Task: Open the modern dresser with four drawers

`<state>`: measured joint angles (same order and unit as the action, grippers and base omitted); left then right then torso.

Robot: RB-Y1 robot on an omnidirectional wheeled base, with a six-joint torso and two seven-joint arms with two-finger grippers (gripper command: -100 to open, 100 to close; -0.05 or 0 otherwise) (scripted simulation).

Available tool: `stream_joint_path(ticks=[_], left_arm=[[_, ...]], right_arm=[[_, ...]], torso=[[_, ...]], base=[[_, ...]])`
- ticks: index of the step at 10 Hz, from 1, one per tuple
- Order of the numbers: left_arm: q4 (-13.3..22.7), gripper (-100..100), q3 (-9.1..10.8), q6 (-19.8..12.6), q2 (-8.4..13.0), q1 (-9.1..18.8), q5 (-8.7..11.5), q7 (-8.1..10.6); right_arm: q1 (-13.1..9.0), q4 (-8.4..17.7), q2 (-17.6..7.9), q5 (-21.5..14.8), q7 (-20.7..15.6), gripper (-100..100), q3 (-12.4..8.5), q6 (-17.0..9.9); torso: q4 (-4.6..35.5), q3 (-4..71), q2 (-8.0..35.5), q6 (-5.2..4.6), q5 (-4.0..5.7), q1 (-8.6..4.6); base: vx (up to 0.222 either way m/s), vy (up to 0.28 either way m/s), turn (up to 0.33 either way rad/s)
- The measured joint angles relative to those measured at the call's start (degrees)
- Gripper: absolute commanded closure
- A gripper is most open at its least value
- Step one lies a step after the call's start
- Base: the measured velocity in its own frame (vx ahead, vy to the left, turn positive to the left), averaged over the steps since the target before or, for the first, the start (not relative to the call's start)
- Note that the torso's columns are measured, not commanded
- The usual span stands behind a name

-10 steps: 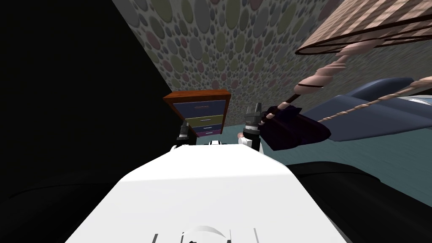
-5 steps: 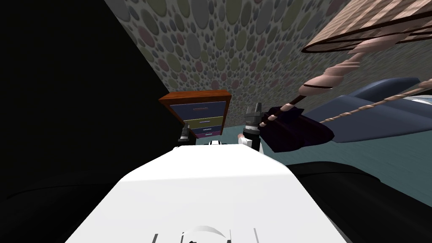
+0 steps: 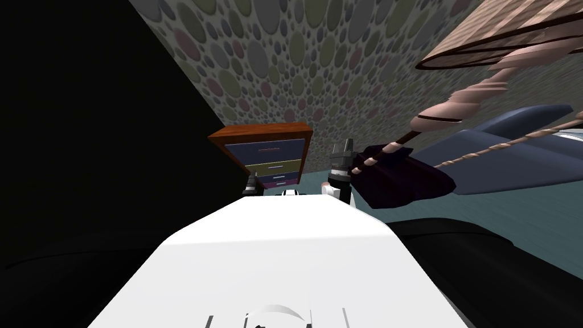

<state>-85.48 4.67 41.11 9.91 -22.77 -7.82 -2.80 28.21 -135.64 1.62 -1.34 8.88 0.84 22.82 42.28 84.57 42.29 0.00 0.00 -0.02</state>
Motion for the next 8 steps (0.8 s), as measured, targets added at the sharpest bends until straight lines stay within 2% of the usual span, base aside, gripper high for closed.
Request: stream_joint_path(ticks=[8], left_arm=[[13.1,-100,0.25,6.4,-1.5,1.4,-0.2,-0.82]], right_arm=[[0.0,0.0,0.0,0.0,0.0,0,0.0,0.0]], torso=[[0.0,0.0,0.0,0.00,-0.01,0.03]], base=[[0.082,-0.008,-0.003]])
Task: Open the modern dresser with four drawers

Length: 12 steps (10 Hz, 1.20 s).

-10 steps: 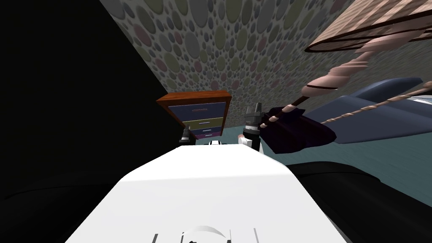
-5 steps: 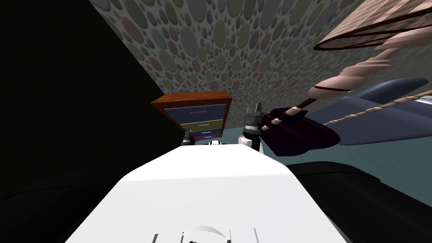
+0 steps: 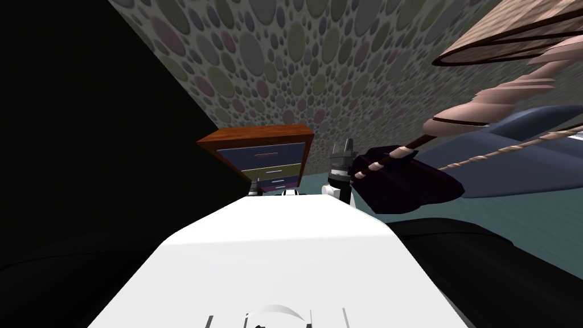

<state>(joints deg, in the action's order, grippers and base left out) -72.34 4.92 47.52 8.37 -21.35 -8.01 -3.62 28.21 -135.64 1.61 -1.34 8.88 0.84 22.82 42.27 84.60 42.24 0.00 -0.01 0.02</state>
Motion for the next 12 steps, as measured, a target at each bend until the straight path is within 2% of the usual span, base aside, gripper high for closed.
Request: stream_joint_path(ticks=[4,6,8,9,10,12], left_arm=[[6.7,-100,0.10,3.1,-2.8,1.0,-0.1,-0.56],[8.6,-100,0.03,4.2,-5.4,0.9,-0.3,-0.76],[11.5,-100,0.32,5.2,-8.0,2.1,-0.1,-0.82],[11.6,-100,0.22,5.5,-9.3,1.8,-0.2,-0.90],[11.6,-100,0.20,5.5,-9.4,1.8,-0.2,-0.91],[10.3,-100,0.32,3.6,-9.2,2.5,-0.1,-0.73]], right_arm=[[0.0,0.0,0.0,0.0,0.0,0,0.0,0.0],[0.0,0.0,0.0,0.0,0.0,0,0.0,0.0],[0.0,0.0,0.0,0.0,0.0,0,0.0,0.0],[0.0,0.0,0.0,0.0,0.0,0,0.0,0.0],[0.0,0.0,0.0,0.0,0.0,0,0.0,0.0],[0.0,0.0,0.0,0.0,0.0,0,0.0,0.0]], torso=[[0.0,-0.1,0.1,0.00,0.01,-0.04],[0.0,-0.1,0.1,0.00,0.00,0.00],[0.0,-0.1,0.1,0.00,0.01,-0.03],[0.0,-0.1,0.1,0.01,0.01,0.00],[0.0,-0.1,0.1,0.00,0.00,0.02],[0.0,0.0,-0.1,0.00,0.01,-0.02]], base=[[0.084,-0.013,-0.003],[0.057,-0.008,-0.002],[0.033,-0.008,-0.001],[0.010,-0.002,0.000],[0.032,-0.008,-0.009],[0.043,-0.006,-0.006]])
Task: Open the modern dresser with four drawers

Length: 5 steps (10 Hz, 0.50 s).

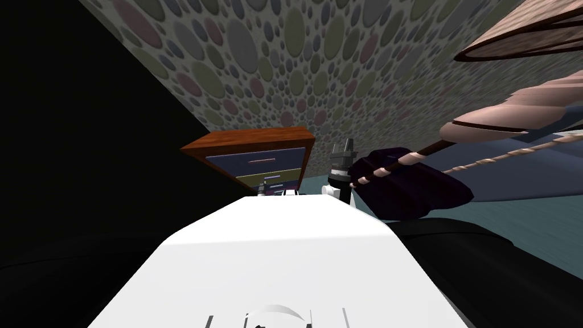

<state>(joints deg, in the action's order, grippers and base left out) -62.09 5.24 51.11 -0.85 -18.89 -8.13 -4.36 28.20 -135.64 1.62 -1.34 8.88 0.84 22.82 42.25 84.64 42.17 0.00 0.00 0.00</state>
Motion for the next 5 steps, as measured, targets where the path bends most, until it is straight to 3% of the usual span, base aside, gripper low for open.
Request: stream_joint_path(ticks=[1,3,5], left_arm=[[0.0,100,0.01,-0.2,0.0,0.0,0.0,0.05],[0.6,100,-0.06,1.7,-0.1,0.2,0.0,-0.04],[-0.6,100,-0.13,1.1,0.1,0.1,0.0,0.19]], right_arm=[[0.0,0.0,0.0,0.0,0.0,0,0.0,0.0],[0.0,0.0,0.0,0.0,0.0,0,0.0,0.0],[0.0,0.0,0.0,0.0,0.0,0,0.0,0.0]], torso=[[0.0,-0.1,0.1,0.01,-0.01,0.01],[-0.3,-0.1,-0.1,0.01,-0.26,0.26],[-0.2,-0.1,0.1,-0.05,-0.23,0.11]], base=[[-0.024,0.010,0.015],[-0.049,-0.013,0.009],[-0.164,-0.043,0.022]])
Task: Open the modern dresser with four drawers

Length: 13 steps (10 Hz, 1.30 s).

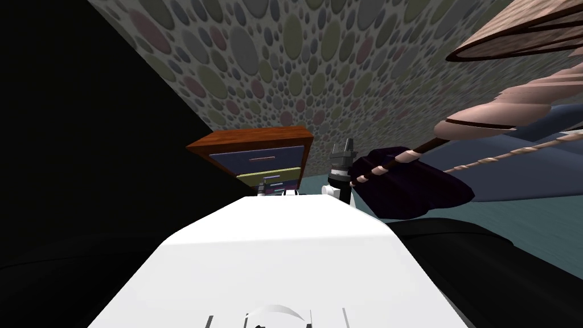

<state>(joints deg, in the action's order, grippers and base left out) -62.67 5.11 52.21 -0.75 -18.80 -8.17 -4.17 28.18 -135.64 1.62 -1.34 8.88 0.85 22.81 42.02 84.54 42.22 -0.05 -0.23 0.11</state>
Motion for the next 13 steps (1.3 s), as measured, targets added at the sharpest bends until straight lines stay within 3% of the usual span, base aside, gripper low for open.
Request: stream_joint_path(ticks=[6,7,13], left_arm=[[-2.2,100,-0.61,-2.0,0.4,-1.1,-0.4,0.78],[-2.3,-100,-0.76,-2.0,0.4,-1.4,-0.5,0.81],[-8.3,-100,-0.65,-9.5,1.7,0.5,-0.5,2.23]], right_arm=[[0.0,0.0,0.0,0.0,0.0,0,0.0,0.0],[0.0,0.0,0.0,0.0,0.0,0,0.0,0.0],[0.0,0.0,0.0,0.0,0.0,0,0.0,0.0]], torso=[[0.1,0.0,0.0,0.04,0.07,0.00],[0.0,0.0,0.0,0.04,0.01,0.07],[0.3,-0.1,0.2,0.05,0.24,-0.14]], base=[[-0.174,-0.024,0.014],[-0.127,-0.021,0.004],[-0.036,-0.013,0.000]])
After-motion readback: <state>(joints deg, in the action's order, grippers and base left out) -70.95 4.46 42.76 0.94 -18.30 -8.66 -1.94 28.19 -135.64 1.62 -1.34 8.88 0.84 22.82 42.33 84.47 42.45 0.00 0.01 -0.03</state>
